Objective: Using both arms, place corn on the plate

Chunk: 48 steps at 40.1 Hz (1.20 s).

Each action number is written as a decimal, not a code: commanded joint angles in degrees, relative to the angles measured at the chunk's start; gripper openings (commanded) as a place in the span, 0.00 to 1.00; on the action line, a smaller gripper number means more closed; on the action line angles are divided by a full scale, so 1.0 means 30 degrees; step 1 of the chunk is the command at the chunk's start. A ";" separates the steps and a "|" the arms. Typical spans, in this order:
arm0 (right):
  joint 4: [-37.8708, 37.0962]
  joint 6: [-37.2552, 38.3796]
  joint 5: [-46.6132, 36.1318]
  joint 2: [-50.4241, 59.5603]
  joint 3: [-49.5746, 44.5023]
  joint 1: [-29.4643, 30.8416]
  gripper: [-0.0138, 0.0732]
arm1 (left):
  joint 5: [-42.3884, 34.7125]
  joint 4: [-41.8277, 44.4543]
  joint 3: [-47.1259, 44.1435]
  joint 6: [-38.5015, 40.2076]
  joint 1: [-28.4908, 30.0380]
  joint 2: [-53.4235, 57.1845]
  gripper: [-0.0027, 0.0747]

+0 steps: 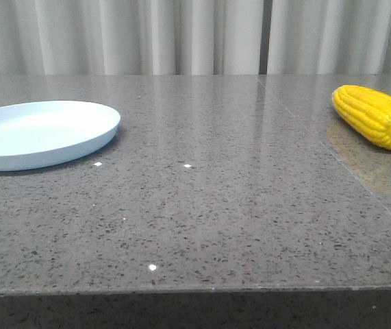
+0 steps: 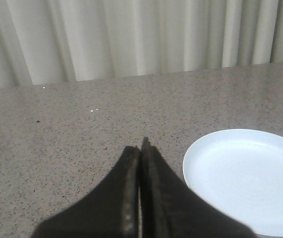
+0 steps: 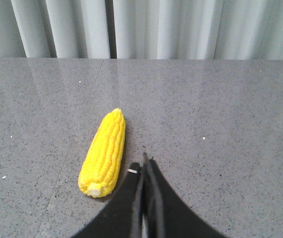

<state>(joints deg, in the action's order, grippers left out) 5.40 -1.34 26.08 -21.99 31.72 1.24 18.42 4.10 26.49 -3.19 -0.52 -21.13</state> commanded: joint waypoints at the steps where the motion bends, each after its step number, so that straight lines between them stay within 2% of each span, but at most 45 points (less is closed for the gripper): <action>1: -0.0016 -0.0107 -0.1341 -0.0287 0.0690 0.0131 0.27 | -0.1505 -0.0077 0.0713 0.0015 -0.0007 -0.0256 0.22; 5: -0.0016 -0.0107 -0.1359 -0.0287 0.0690 0.0131 0.53 | -0.1554 -0.0077 0.0713 0.0015 -0.0007 -0.0256 0.67; 8: -0.0016 -0.0107 -0.1359 -0.0287 0.0690 0.0131 0.72 | -0.1581 -0.0077 0.0713 0.0015 -0.0007 -0.0256 0.92; 9: -0.0016 -0.0107 -0.1359 -0.0287 0.0690 0.0131 0.76 | -0.1581 -0.0119 0.0713 0.0015 -0.0007 -0.0256 0.95; 13: -0.0016 -0.0107 -0.1359 -0.0287 0.0690 0.0131 0.85 | -0.1581 -0.0120 0.0674 0.0015 -0.0007 -0.0256 0.88; 20: -0.0016 -0.0107 -0.1289 -0.0287 0.0690 0.0131 0.85 | -0.1549 -0.1145 0.0674 0.0062 -0.0007 -0.0393 0.77; 25: -0.0016 -0.0107 -0.1289 -0.0287 0.0690 0.0131 0.85 | -0.0908 -0.1215 0.1307 0.0062 -0.0007 -0.1763 0.75; 33: -0.0016 -0.0107 -0.1289 -0.0287 0.0690 0.0131 0.85 | 0.0567 -0.1570 0.3741 0.0062 -0.1141 -0.6586 0.75; 40: -0.0016 -0.0107 -0.1289 -0.0287 0.0690 0.0131 0.85 | 0.3607 -0.2290 0.6429 0.0191 -0.3161 -1.1093 0.75; 48: -0.0016 -0.0107 -0.1289 -0.0287 0.0690 0.0131 0.85 | 0.6871 -0.2290 1.0034 0.0810 -0.3042 -1.6156 0.75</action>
<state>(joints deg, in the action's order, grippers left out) 5.40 -1.34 26.41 -21.99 31.81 1.24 38.81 -2.25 51.24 -1.70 -9.73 -65.57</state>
